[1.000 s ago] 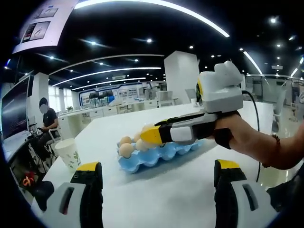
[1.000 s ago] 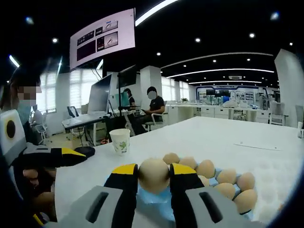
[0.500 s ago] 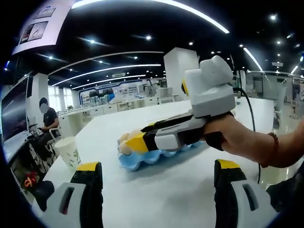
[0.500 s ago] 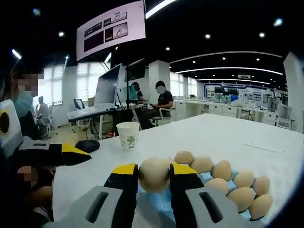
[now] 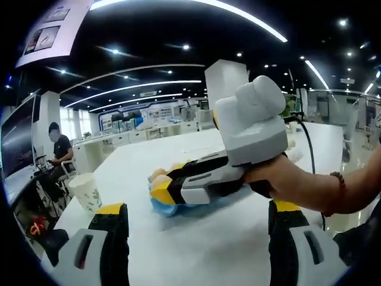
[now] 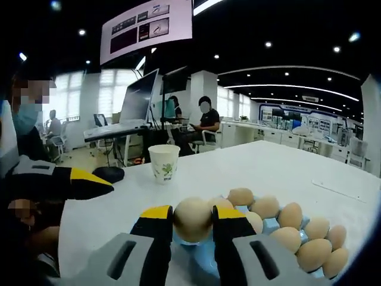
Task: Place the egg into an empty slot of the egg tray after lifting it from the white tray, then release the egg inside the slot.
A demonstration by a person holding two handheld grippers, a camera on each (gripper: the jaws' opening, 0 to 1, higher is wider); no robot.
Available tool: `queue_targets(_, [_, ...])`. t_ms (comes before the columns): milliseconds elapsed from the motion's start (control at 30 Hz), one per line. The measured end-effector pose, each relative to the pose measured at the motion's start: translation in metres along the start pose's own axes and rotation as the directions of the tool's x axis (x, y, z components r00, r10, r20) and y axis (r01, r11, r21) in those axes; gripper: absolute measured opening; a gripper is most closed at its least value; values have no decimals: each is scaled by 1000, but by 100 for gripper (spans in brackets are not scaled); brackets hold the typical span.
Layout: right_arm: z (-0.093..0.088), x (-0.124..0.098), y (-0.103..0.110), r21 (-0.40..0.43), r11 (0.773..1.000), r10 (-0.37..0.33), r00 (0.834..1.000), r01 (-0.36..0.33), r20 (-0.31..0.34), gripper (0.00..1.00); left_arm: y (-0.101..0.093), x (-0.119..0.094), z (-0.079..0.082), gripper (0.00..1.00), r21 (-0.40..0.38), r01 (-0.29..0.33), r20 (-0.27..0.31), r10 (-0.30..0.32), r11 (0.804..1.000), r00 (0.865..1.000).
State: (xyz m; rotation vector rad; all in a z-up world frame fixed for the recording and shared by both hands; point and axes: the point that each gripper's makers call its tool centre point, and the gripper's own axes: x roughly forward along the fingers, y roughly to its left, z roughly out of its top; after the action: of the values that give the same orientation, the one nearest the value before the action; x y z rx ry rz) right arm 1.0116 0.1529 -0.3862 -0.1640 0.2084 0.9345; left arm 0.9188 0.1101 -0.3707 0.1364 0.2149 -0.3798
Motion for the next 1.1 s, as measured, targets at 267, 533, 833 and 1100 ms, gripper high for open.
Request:
queue_targets(267, [-8, 1, -2, 0, 1000, -25, 999, 25, -40, 27, -3, 3, -2, 100, 4, 15, -8, -15, 1000, 1000])
queue_targets(533, [-16, 1, -2, 13, 999, -50, 995, 51, -91, 28, -3, 2, -4, 100, 9, 18, -16, -18, 1000, 1000])
queue_targets(833, [-25, -4, 0, -39, 998, -51, 991, 47, -120, 27, -2, 0, -5, 100, 2, 8, -11, -8, 1000, 1000])
queue_targets(1100, [-24, -7, -1, -47, 998, -45, 994, 40, -103, 27, -4, 2, -7, 100, 5, 12, -18, -12, 1000, 1000])
